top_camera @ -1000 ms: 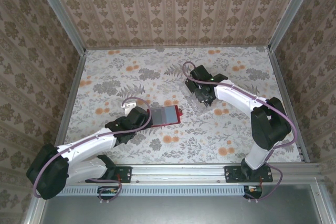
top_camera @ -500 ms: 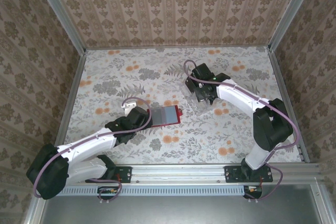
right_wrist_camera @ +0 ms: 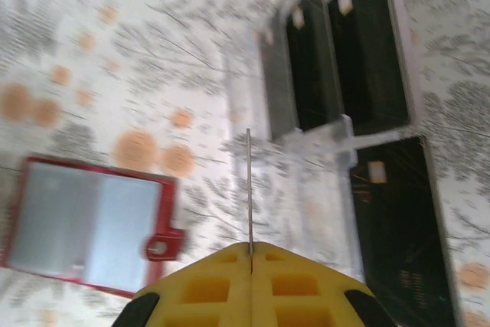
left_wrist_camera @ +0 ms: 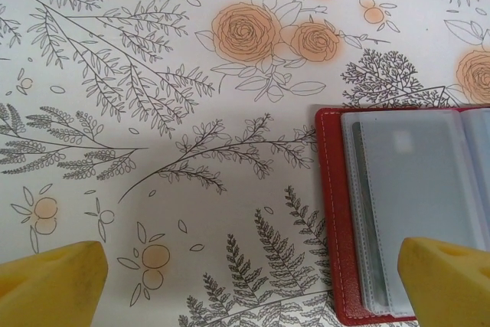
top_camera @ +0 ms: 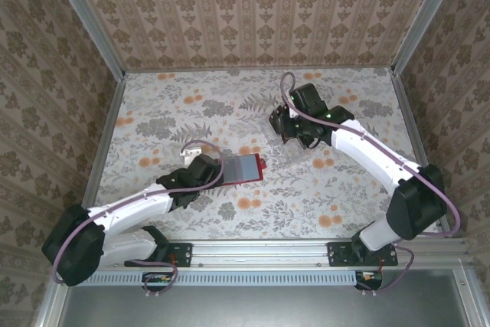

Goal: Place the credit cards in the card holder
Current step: Pick up the credit card from the storage box, then insert the credit card into the card slot.

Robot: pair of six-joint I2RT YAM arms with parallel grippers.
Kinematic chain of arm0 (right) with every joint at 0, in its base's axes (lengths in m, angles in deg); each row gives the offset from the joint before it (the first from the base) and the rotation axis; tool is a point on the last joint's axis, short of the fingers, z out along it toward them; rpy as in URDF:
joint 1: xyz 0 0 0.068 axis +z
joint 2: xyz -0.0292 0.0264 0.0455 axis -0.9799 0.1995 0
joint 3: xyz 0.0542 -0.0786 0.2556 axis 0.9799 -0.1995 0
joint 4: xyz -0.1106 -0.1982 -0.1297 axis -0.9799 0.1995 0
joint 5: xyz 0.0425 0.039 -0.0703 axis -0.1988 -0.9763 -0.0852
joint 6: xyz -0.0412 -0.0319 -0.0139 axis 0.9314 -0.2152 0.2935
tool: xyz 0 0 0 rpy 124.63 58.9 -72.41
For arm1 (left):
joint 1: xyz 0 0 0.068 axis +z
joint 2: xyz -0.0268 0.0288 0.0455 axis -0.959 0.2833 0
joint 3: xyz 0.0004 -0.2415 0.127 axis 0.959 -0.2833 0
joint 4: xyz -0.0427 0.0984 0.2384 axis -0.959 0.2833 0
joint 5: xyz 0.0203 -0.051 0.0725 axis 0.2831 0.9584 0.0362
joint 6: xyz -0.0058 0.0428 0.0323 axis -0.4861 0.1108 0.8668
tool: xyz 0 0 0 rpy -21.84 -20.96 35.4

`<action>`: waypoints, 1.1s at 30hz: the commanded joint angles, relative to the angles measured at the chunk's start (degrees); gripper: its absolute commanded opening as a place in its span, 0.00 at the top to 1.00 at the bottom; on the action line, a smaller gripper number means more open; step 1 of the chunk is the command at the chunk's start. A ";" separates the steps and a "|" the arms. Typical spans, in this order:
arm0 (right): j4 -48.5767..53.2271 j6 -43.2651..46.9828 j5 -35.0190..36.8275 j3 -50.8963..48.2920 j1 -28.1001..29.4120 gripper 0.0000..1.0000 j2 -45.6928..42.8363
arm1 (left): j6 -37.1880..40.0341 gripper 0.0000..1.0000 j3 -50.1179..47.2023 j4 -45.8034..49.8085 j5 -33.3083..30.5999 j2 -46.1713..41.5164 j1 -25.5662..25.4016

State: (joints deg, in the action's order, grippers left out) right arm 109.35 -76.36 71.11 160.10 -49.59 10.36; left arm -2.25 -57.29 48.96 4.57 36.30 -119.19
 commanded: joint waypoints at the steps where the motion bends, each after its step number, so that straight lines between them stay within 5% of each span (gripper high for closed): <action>1: -6.84 -7.95 -6.79 -4.12 3.36 1.00 -1.19 | 1.72 0.00 2.08 -0.33 0.49 1.53 0.63; 11: -23.39 -17.51 -7.41 -9.43 13.46 1.00 8.47 | 2.87 0.00 3.32 -0.72 0.49 4.94 0.59; 33: -31.31 -20.36 -5.49 -17.22 12.88 1.00 15.27 | 7.64 0.00 7.33 -4.41 2.98 13.16 0.53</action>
State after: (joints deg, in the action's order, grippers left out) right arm 79.65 -95.77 64.99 143.75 -36.50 24.76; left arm 3.81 -51.72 45.20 7.54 48.24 -118.82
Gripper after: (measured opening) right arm 0.043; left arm 0.997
